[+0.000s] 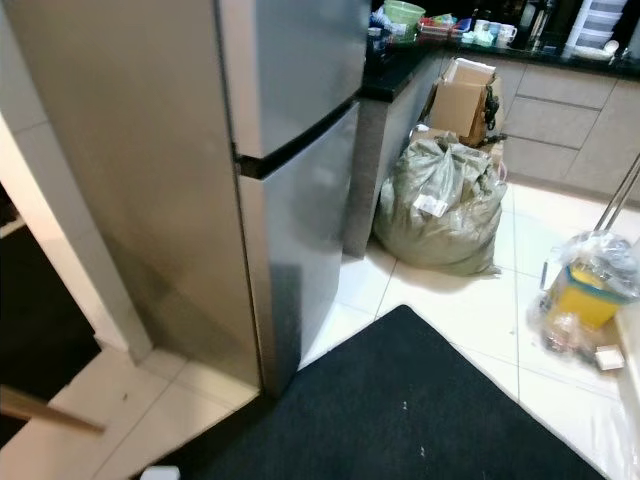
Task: Restocking fridge
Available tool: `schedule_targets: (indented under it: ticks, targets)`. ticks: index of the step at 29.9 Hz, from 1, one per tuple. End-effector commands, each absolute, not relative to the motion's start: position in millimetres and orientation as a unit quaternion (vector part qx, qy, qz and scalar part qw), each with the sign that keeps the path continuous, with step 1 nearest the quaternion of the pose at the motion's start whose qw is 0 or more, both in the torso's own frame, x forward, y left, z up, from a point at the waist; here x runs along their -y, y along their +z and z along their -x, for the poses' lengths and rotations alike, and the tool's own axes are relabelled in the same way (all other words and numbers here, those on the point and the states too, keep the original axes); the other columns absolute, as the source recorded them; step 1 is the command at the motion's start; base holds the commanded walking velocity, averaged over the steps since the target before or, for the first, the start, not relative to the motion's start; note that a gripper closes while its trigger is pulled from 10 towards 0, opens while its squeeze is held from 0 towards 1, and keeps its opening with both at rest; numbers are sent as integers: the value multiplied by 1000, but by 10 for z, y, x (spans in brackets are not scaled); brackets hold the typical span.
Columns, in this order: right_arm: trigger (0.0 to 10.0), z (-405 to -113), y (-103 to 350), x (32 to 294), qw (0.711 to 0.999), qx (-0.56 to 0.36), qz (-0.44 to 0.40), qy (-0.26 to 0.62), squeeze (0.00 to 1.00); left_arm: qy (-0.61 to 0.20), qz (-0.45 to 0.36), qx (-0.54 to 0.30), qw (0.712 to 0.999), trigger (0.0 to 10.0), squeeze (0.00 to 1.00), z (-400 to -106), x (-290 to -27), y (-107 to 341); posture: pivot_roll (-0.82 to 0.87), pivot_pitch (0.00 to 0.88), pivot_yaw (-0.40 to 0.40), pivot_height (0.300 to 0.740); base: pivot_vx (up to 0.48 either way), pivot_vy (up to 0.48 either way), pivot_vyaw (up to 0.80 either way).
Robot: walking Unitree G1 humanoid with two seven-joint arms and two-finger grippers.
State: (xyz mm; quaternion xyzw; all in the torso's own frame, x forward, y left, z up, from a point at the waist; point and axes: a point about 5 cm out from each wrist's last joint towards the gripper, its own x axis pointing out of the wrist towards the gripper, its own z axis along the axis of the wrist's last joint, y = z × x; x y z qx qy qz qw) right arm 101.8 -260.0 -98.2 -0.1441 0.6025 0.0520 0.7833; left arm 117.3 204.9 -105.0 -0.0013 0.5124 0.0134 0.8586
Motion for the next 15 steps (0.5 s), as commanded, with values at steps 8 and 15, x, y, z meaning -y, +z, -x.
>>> schedule_targets:
  ticks: [8,15]
  targets:
    - [10000,-1074,-956,2619,789,-598,128,62,0,15,6,-514,858,10000,0,-1149,-2018,-1061,-121,17,-71,740,0,-437,752]
    - [10000,-1091,-941,2653,789,-596,138,60,0,35,9,-518,854,10000,0,-1129,-2080,-1061,-112,12,-79,740,0,-107,771]
